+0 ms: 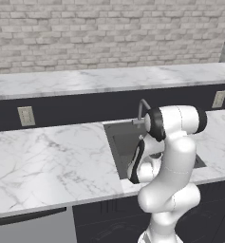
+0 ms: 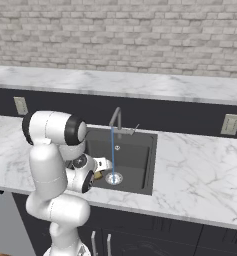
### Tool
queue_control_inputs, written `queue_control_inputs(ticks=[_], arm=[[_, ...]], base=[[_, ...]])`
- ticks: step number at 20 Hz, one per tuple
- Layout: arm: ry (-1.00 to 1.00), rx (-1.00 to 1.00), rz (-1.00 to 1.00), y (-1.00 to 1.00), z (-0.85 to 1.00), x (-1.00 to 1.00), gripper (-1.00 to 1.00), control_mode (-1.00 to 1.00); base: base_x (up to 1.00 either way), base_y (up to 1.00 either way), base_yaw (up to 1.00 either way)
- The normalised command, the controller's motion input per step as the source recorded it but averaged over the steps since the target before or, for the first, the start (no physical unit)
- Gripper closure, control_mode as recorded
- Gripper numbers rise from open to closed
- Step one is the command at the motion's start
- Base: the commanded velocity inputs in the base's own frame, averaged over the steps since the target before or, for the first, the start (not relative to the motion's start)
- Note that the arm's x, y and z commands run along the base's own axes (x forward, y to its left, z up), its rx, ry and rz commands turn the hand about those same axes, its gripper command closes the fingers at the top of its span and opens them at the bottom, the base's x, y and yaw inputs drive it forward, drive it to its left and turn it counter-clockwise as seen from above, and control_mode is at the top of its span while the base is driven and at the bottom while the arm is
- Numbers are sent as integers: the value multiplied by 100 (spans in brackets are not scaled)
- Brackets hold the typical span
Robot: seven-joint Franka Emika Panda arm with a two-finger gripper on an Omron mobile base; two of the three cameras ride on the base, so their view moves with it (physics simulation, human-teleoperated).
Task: Soak the sponge with water for a few seconds and then drop it inside the sink.
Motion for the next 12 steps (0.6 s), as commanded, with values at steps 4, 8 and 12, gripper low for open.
queue_control_inputs(ticks=[4,8,12], arm=[[0,0,0,-2,-13,0,100,-100],[0,0,0,-4,-23,12,100,-100],[0,0,0,-4,-20,9,100,-100]], base=[[0,0,0],[0,0,0],[0,0,0]])
